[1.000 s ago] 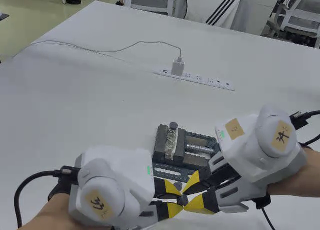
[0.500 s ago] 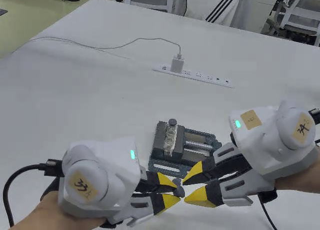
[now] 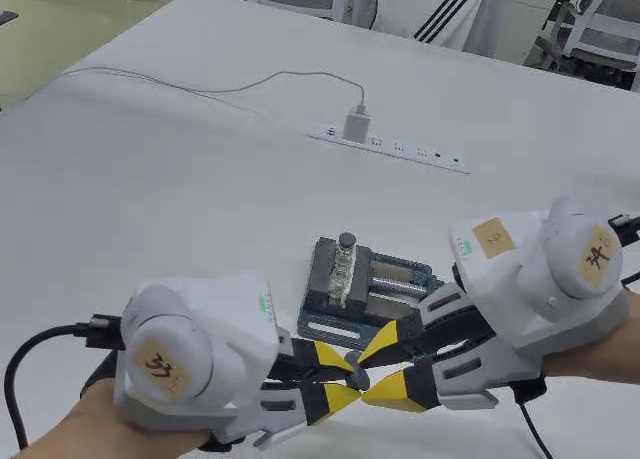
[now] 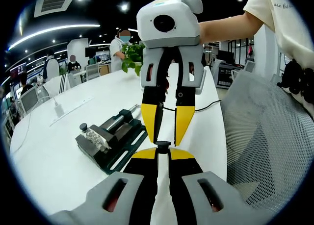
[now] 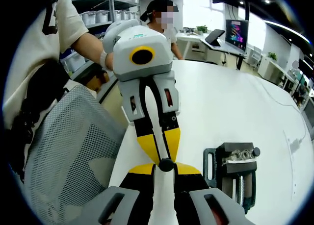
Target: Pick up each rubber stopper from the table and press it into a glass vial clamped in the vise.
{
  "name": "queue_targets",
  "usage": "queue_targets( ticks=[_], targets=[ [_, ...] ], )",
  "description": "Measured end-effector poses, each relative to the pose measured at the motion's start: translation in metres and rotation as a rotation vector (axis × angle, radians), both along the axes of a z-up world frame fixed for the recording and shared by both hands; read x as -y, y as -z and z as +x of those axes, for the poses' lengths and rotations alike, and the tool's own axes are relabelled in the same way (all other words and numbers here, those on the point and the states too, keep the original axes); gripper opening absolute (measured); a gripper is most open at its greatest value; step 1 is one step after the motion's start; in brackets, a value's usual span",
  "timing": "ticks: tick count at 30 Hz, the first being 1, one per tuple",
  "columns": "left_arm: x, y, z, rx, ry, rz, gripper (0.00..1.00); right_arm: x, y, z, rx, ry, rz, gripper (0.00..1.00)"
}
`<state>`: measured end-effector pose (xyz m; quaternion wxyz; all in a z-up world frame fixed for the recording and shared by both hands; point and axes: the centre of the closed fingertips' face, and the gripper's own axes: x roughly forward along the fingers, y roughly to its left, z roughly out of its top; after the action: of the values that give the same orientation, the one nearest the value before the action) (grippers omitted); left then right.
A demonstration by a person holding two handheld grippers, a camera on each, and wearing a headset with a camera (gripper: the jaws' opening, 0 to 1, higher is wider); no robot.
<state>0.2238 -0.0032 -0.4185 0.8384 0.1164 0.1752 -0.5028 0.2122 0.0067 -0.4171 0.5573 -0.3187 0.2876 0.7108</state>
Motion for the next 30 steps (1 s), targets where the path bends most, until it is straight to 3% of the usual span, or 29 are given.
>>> queue_targets(
  ticks=[10, 14, 20, 30],
  targets=[
    [0.0002, -0.0021, 0.0010, -0.025, -0.022, -0.030, 0.04, 0.0002, -0.0012, 0.0029, 0.024, 0.011, 0.004, 0.08],
    [0.0007, -0.0031, 0.0010, -0.017, -0.016, -0.029, 0.04, 0.0013, -0.0022, 0.0030, 0.024, 0.006, 0.005, 0.07],
    [0.0029, -0.0049, 0.0005, 0.037, 0.020, 0.009, 0.03, 0.0036, -0.0045, 0.0036, 0.011, -0.017, -0.010, 0.07],
    [0.0019, -0.0069, 0.0020, 0.023, 0.010, -0.021, 0.04, 0.0024, -0.0067, 0.0041, -0.001, -0.025, -0.023, 0.06]
  ],
)
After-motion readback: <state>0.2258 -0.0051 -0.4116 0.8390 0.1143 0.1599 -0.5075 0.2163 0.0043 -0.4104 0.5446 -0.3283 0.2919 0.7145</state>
